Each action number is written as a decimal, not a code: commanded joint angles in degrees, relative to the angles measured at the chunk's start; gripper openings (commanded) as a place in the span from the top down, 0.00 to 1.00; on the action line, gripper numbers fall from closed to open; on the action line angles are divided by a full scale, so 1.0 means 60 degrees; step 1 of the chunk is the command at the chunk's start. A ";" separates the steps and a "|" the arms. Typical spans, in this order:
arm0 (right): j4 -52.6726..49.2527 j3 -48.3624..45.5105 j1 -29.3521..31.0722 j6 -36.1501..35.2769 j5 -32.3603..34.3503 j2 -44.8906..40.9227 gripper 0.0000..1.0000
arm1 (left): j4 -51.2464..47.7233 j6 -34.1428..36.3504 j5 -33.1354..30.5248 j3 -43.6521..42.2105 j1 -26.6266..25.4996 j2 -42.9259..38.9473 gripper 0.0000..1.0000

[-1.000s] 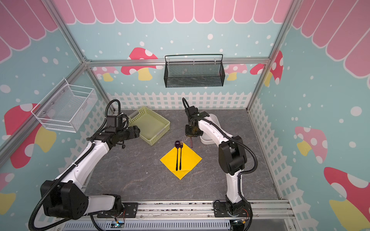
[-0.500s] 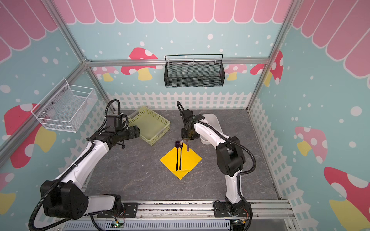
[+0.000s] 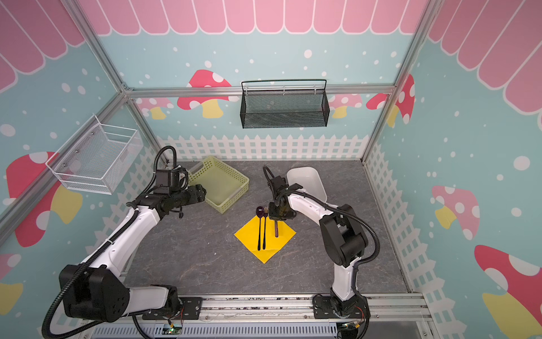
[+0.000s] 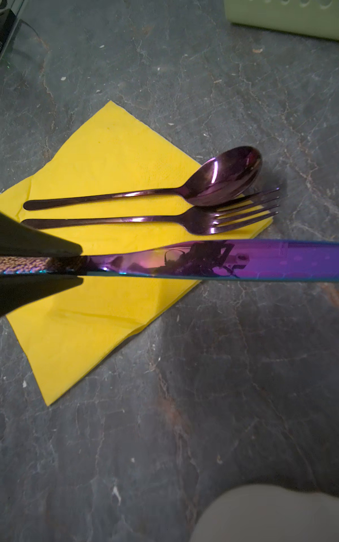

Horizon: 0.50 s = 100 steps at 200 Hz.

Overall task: Place the utensils on the paper napkin and roll it up
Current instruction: 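Carry the knife over the napkin beside the fork and lower it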

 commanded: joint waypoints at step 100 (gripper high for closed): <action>0.1507 -0.1435 0.0726 0.1408 -0.0323 -0.0505 0.95 | 0.0075 -0.0059 -0.0062 -0.0107 0.0066 -0.0122 0.17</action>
